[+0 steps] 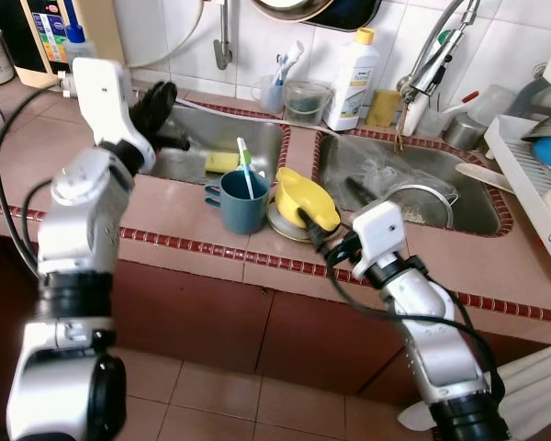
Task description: Kitchen organization
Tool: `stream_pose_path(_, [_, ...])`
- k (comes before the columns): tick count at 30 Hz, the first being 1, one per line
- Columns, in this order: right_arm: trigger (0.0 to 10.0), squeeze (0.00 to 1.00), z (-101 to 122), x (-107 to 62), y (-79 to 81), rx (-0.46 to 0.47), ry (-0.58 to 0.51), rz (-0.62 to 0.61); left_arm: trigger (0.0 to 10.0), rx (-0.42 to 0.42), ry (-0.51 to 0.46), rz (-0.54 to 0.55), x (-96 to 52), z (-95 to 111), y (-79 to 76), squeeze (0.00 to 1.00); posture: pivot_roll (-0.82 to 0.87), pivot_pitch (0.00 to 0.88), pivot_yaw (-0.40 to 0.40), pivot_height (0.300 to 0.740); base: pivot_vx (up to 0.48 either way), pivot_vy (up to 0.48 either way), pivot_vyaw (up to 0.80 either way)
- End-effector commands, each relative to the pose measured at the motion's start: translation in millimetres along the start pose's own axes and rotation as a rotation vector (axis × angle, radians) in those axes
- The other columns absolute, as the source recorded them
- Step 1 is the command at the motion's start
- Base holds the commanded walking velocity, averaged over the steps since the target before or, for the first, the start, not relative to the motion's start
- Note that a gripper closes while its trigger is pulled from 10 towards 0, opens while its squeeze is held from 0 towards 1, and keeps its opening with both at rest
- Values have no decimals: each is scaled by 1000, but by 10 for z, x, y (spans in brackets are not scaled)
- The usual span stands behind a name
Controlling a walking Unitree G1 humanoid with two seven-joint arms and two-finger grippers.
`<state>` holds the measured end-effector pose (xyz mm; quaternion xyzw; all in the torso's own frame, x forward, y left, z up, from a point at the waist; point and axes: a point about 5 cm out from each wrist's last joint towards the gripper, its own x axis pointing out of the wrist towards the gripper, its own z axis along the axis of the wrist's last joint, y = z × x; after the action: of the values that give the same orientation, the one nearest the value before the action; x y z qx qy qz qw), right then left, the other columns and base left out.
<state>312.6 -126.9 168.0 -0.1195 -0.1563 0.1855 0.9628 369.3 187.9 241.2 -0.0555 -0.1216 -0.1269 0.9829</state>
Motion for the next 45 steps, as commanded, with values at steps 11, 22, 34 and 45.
stream_pose_path(11, [10000,0,24,-18,-5,73,-6,1,10000,-58,2,79,-118,-181,110,0,-84,6,-82,740,0,52,0])
stream_pose_path(22, [10000,0,55,-10,36,82,-18,24,10000,-55,7,65,-100,-213,57,0,-91,8,-78,740,0,358,0])
stream_pose_path(34, [10000,0,68,-16,41,97,-28,34,10000,-45,8,49,-86,-227,11,0,-89,8,-80,740,0,234,0])
stream_pose_path(45, [10000,0,73,-7,30,140,-23,47,10000,29,32,35,-91,-312,-82,0,-92,0,-78,740,0,0,-251])
